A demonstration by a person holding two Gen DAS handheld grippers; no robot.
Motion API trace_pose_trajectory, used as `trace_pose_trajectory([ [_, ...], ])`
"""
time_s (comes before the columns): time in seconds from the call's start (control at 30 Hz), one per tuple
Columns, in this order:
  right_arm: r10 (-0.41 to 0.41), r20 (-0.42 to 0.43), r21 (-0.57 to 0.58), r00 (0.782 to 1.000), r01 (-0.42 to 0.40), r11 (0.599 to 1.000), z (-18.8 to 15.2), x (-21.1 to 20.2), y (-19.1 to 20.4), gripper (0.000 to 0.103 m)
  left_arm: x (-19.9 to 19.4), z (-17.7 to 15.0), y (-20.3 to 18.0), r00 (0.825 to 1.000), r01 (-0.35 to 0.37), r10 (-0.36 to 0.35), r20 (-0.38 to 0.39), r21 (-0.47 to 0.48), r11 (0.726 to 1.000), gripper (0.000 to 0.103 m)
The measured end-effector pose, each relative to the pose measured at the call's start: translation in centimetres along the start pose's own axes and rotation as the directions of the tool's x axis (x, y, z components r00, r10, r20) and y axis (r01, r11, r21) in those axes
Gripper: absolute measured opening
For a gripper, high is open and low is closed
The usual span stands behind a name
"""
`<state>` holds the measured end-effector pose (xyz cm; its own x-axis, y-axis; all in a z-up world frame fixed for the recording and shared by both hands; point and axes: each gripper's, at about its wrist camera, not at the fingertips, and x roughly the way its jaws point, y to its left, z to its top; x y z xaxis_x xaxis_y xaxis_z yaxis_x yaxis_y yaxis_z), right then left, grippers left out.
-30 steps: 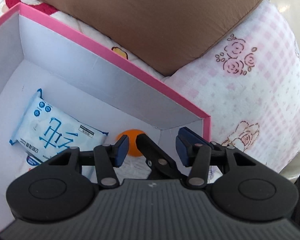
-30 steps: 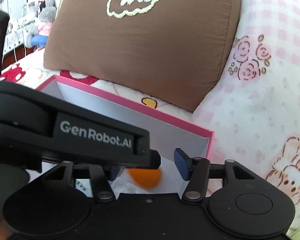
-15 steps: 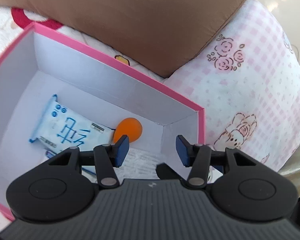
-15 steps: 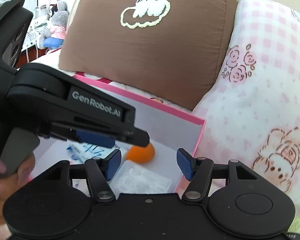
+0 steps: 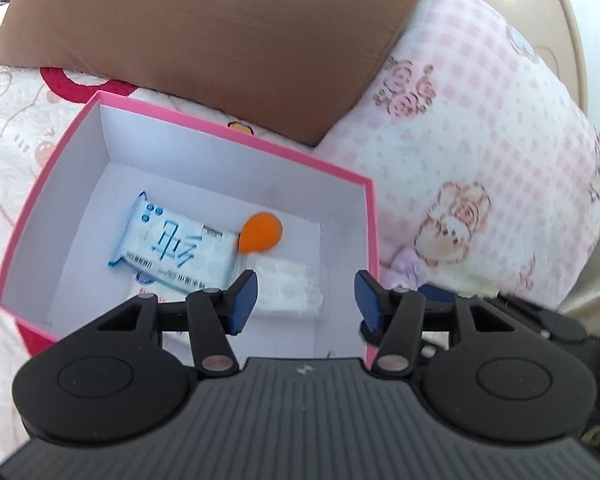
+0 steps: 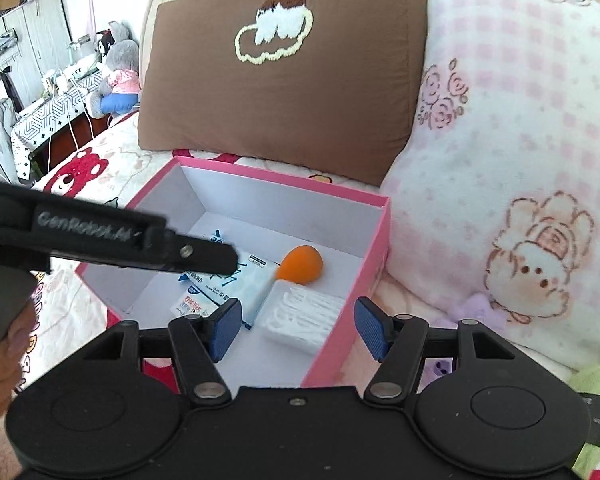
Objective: Organize objects
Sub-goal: 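Raise the left tool up and away from the pink box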
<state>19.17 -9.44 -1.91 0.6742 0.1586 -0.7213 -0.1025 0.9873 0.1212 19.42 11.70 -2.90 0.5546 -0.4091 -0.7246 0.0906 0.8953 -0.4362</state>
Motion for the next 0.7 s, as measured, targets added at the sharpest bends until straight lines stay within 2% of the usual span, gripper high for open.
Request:
trace_pose_trajectory([
  [0.2, -0.002, 0.02, -0.023, 1.0, 0.003, 1.0, -0.6, -2.7, 0.7, 0.068, -3.3, -1.1, -0.7, 0.999, -0.031, 0.034, -0.037, 0.071, 0.997, 0.06],
  [0.3, -0.031, 0.021, -0.004, 0.999, 0.031, 1.0, -0.7, -3.8, 0.9, 0.069, -5.5, -1.6, -0.5, 1.0, -0.005, 0.006, -0.024, 0.071, 0.997, 0.065],
  [0.43, -0.018, 0.014, -0.022, 1.0, 0.018, 1.0, -1.0, -5.0, 1.8, 0.07, -8.1, -3.0, -0.5, 0.998, -0.056, 0.055, 0.013, 0.067, 0.996, 0.065],
  [0.57, 0.009, -0.007, -0.065, 1.0, -0.009, 0.998, -1.6, -6.5, 3.1, 0.073, -9.8, -4.3, -0.2, 1.0, -0.022, 0.022, -0.016, 0.033, 0.999, 0.065],
  [0.63, -0.008, -0.012, -0.108, 1.0, 0.006, 0.994, -2.1, -7.4, 4.1, 0.073, -11.0, -5.2, -1.2, 1.0, -0.016, 0.017, -0.008, 0.081, 0.997, 0.066],
  [0.7, 0.01, -0.007, -0.128, 1.0, -0.011, 0.992, -2.7, -8.4, 4.8, 0.073, -11.9, -5.9, -2.1, 1.0, -0.019, 0.019, 0.004, 0.118, 0.993, 0.069],
])
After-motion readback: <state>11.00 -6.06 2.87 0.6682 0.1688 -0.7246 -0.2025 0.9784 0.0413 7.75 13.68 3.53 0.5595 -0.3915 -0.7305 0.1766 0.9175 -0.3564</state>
